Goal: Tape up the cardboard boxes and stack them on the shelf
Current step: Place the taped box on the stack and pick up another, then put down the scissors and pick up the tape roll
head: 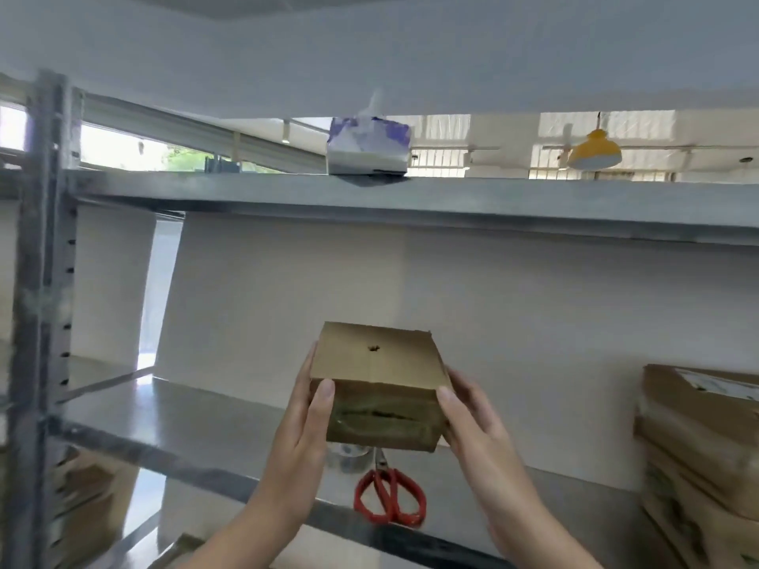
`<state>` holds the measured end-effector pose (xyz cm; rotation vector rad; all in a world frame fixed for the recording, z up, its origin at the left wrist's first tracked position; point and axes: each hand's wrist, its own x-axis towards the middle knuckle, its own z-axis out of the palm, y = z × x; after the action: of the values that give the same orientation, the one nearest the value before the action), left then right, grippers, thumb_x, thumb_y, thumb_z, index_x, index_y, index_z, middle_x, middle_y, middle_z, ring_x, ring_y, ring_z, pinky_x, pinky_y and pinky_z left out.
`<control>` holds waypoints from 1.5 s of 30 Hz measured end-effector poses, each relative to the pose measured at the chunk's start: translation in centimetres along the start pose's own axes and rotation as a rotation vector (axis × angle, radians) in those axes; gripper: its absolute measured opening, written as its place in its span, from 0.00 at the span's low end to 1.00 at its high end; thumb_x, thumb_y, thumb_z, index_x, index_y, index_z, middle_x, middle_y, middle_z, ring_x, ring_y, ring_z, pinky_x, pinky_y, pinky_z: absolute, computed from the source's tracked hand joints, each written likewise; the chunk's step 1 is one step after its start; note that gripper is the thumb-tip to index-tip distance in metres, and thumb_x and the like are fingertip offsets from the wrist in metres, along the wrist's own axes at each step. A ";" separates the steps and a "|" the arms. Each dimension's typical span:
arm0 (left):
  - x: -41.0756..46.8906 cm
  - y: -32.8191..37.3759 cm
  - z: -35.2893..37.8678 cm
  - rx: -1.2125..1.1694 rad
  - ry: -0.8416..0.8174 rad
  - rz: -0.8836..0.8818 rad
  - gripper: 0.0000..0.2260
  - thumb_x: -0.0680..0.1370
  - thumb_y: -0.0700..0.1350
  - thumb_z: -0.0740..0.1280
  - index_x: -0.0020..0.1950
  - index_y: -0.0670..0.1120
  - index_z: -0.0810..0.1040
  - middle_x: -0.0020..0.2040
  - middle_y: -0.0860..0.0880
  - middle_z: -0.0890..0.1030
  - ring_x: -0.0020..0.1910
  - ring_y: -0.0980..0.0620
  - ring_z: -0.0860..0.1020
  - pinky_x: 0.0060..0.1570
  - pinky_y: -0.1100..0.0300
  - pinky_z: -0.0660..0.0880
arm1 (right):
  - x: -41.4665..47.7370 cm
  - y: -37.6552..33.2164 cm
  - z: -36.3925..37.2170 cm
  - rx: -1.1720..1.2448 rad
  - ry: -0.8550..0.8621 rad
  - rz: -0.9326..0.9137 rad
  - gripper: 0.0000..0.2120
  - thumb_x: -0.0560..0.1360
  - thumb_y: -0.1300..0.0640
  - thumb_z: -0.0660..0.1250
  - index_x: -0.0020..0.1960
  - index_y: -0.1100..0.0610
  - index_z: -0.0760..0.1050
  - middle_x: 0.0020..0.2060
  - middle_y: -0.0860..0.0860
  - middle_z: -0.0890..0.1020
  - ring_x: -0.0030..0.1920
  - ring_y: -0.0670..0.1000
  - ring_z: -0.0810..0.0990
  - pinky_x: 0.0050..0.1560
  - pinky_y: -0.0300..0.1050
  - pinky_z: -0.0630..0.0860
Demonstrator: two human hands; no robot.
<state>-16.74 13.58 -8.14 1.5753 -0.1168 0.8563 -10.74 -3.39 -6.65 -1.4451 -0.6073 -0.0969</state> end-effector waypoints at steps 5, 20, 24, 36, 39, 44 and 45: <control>4.0 -5.2 -9.4 0.041 0.040 -0.004 0.26 0.81 0.57 0.56 0.77 0.71 0.51 0.64 0.81 0.59 0.64 0.75 0.63 0.65 0.66 0.60 | 3.6 4.5 8.8 -0.135 -0.093 0.069 0.11 0.82 0.49 0.61 0.64 0.42 0.71 0.57 0.39 0.79 0.51 0.34 0.79 0.39 0.25 0.74; 13.6 -16.6 -24.9 0.235 -0.322 -0.076 0.15 0.76 0.56 0.62 0.62 0.61 0.65 0.59 0.58 0.74 0.53 0.70 0.75 0.46 0.77 0.70 | 14.6 9.6 12.8 -1.297 -0.422 0.135 0.37 0.66 0.22 0.64 0.71 0.35 0.63 0.67 0.32 0.66 0.69 0.40 0.60 0.69 0.43 0.60; 13.2 -17.0 -25.4 0.253 -0.352 -0.091 0.14 0.76 0.60 0.60 0.60 0.69 0.63 0.58 0.60 0.75 0.53 0.67 0.76 0.48 0.69 0.73 | 15.0 9.6 12.1 -1.466 -0.578 0.219 0.38 0.66 0.26 0.68 0.70 0.40 0.65 0.61 0.35 0.67 0.63 0.41 0.67 0.67 0.44 0.69; 13.9 -16.1 -26.7 0.364 -0.458 -0.040 0.16 0.73 0.66 0.59 0.60 0.71 0.62 0.61 0.61 0.76 0.55 0.59 0.80 0.59 0.54 0.76 | 14.1 9.8 13.3 -1.328 -0.559 0.241 0.09 0.74 0.40 0.68 0.55 0.34 0.75 0.55 0.39 0.69 0.59 0.39 0.67 0.57 0.42 0.75; 14.2 -15.7 -27.2 0.405 -0.486 -0.025 0.16 0.73 0.67 0.58 0.60 0.70 0.63 0.63 0.62 0.74 0.59 0.61 0.77 0.61 0.57 0.75 | 13.8 9.8 13.4 -1.215 -0.509 0.207 0.06 0.76 0.42 0.68 0.52 0.35 0.79 0.54 0.34 0.69 0.60 0.37 0.68 0.61 0.41 0.71; 14.1 -15.1 -27.5 0.569 -0.430 0.137 0.14 0.76 0.64 0.59 0.62 0.71 0.65 0.72 0.69 0.59 0.56 0.58 0.74 0.53 0.65 0.71 | 13.2 8.8 13.8 -1.042 -0.401 0.180 0.06 0.78 0.46 0.68 0.50 0.37 0.83 0.56 0.37 0.73 0.59 0.36 0.73 0.60 0.38 0.69; 14.0 -14.8 -27.5 0.549 -0.410 0.202 0.15 0.77 0.63 0.60 0.64 0.70 0.66 0.73 0.69 0.60 0.63 0.59 0.72 0.53 0.63 0.72 | 13.0 8.5 14.0 -1.009 -0.374 0.172 0.06 0.78 0.46 0.68 0.51 0.37 0.83 0.56 0.37 0.74 0.59 0.36 0.74 0.59 0.37 0.68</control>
<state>-11.12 46.90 -13.63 2.2770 -0.3634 0.7423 -0.83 14.89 -8.42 -2.5236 -0.7786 0.0138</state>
